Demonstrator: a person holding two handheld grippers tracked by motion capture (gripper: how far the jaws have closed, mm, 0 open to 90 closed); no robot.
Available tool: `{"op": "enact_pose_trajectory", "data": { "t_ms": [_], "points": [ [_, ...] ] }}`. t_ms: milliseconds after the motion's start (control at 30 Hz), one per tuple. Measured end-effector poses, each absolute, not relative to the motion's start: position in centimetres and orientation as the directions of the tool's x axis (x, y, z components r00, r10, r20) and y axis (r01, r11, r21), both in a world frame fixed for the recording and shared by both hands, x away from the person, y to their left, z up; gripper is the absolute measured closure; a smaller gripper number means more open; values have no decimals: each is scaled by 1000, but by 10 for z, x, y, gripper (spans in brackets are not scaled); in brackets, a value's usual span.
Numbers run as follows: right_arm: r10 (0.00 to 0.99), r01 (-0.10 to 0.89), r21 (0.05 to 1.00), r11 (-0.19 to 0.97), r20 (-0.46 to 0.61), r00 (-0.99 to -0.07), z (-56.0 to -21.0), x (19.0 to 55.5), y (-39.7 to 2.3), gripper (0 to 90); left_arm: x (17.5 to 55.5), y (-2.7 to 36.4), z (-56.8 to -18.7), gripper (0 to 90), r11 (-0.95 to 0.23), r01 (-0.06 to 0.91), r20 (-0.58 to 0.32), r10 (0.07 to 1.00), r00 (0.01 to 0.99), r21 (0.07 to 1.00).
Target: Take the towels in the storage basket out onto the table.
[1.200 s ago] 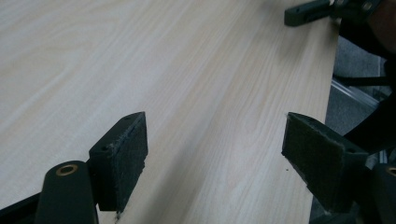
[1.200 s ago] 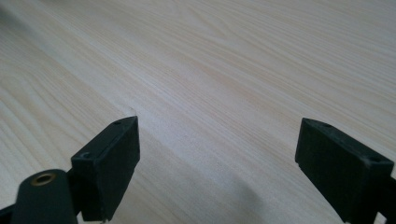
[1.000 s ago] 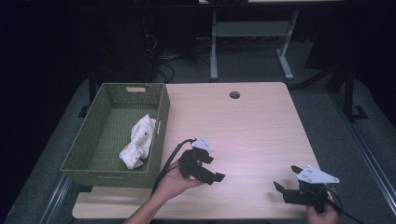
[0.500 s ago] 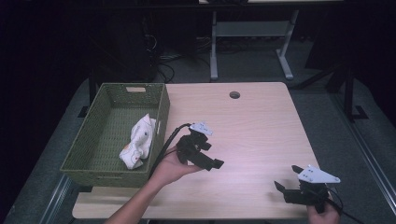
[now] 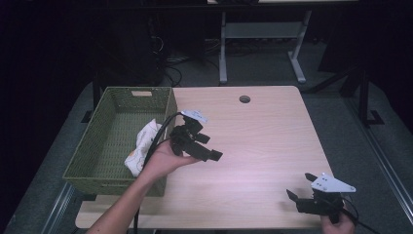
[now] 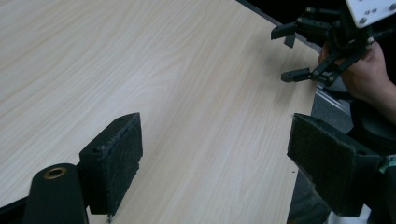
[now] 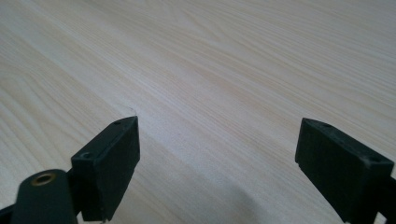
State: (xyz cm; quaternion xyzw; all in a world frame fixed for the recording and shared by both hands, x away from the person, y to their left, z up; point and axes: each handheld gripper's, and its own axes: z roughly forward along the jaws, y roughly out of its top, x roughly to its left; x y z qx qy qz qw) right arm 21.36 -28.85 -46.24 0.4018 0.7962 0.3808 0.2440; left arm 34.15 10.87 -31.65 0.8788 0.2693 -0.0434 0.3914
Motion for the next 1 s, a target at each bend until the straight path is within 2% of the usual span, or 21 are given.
{"op": "enact_pose_trajectory", "data": {
  "t_ms": [367, 1000],
  "points": [
    [817, 437, 807, 398, -94, -569, -461, 213, -287, 135, 359, 157, -299, 203, -487, 569, -310, 514, 800, 663],
    [816, 445, 798, 407, -98, -570, -462, 214, -286, 135, 367, 227, -297, 233, -409, 635, -337, 595, 730, 655]
  ]
}}
